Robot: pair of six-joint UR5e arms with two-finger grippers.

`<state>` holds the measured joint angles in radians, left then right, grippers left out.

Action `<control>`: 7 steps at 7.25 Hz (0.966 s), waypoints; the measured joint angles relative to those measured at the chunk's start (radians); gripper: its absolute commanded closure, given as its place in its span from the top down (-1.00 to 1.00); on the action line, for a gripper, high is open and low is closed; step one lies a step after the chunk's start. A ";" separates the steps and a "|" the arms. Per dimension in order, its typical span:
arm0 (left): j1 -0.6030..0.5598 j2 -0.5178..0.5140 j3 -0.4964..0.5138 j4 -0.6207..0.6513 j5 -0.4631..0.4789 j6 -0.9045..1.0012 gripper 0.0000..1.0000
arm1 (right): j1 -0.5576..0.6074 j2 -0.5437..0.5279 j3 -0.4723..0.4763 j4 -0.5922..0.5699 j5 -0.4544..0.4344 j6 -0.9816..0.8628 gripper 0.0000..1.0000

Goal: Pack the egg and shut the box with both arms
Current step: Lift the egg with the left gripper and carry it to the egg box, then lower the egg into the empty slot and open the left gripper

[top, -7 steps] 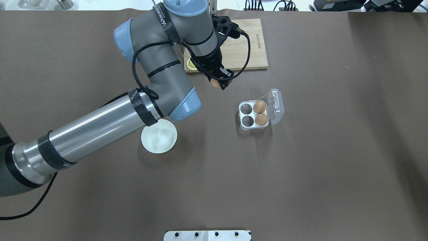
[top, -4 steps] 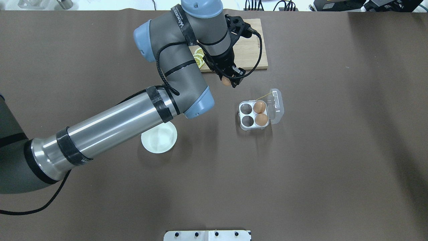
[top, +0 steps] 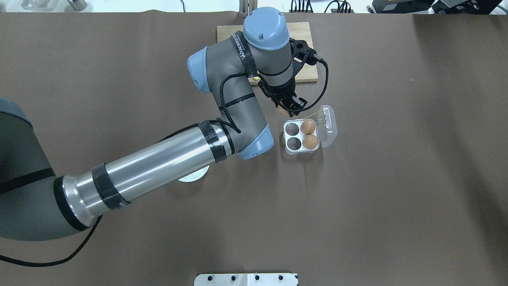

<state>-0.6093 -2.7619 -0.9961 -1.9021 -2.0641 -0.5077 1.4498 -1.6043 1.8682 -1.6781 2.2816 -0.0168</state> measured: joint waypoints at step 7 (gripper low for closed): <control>0.093 0.001 0.026 0.005 0.074 -0.005 -0.53 | -0.011 0.004 0.000 -0.001 -0.007 -0.002 1.00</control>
<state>-0.5167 -2.7607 -0.9702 -1.8974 -1.9903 -0.5123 1.4389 -1.6006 1.8684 -1.6793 2.2743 -0.0183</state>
